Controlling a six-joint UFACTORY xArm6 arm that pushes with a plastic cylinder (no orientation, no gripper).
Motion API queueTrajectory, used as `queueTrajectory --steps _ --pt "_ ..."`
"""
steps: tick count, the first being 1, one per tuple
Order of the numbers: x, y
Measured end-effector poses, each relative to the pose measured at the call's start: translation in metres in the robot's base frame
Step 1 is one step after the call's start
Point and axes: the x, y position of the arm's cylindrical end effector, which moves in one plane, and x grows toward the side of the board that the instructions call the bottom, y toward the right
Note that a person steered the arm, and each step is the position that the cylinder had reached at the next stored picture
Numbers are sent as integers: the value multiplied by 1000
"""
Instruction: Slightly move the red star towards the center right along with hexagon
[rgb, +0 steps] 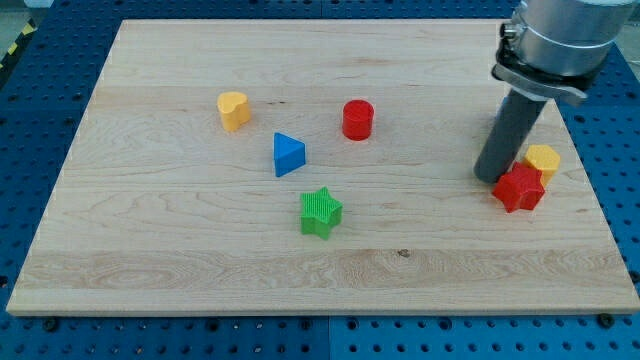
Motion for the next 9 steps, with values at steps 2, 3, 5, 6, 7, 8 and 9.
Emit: queueTrajectory --steps 2,3,5,6,7,8,9 --pt "31 -37" --pt "40 15" --pt "61 74" --pt "64 79" --pt "66 130" --pt "65 174" --pt "64 165"
